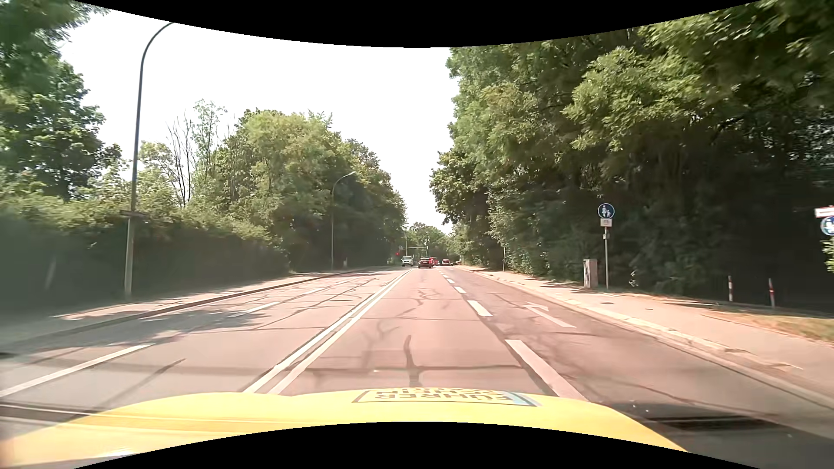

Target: Follow the waypoints while adhering to traffic rules and regulations

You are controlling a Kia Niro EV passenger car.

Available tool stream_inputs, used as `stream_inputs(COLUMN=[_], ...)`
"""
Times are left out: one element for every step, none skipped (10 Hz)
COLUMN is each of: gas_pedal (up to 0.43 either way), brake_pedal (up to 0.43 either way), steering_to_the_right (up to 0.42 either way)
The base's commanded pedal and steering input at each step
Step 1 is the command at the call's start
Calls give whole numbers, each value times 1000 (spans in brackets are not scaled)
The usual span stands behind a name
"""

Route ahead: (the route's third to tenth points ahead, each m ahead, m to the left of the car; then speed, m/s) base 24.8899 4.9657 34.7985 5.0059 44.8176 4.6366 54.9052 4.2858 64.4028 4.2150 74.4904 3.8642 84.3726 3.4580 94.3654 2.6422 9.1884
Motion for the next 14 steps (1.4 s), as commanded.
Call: stream_inputs(gas_pedal=[39, 47, 47, 47, 47, 47, 39, 39, 39, 8, 8, 8, 8, 0], brake_pedal=[0, 0, 0, 0, 0, 0, 0, 0, 0, 0, 0, 0, 0, 0], steering_to_the_right=[-6, -6, -5, -5, -4, -3, -2, -1, 0, 1, 1, 1, 0, 0])
